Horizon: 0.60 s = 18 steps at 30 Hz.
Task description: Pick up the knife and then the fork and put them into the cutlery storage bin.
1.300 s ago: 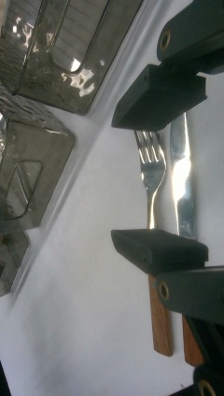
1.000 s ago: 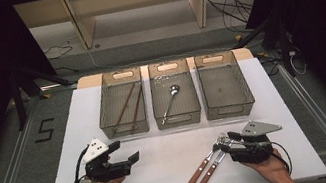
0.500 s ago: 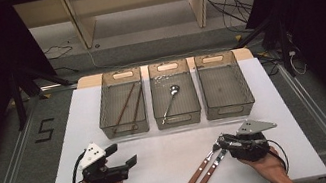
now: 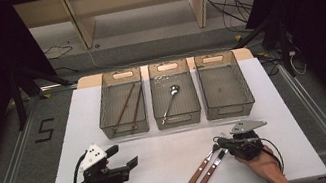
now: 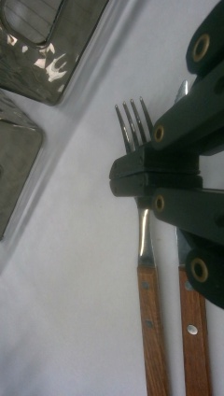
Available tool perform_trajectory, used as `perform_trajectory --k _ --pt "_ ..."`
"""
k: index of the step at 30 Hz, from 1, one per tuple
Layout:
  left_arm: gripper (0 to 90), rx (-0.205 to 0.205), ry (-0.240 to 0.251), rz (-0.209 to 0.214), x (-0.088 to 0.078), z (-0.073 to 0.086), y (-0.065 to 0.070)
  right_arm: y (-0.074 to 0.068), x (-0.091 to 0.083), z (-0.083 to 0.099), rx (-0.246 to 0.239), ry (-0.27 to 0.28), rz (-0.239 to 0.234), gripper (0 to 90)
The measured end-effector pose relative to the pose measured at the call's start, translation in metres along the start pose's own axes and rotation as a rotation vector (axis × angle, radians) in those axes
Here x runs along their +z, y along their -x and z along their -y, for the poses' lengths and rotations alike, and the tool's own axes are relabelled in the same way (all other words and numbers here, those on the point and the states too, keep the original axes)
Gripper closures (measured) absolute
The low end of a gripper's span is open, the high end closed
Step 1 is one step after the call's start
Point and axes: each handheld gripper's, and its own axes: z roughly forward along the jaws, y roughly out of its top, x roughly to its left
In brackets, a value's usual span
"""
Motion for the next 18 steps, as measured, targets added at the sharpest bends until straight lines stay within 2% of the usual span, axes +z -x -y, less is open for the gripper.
perform_trajectory --k 18 --pt "16.5 0.012 -0.009 0.002 0.001 0.001 0.001 0.000 0.014 0.002 -0.017 -0.094 -0.001 90.0"
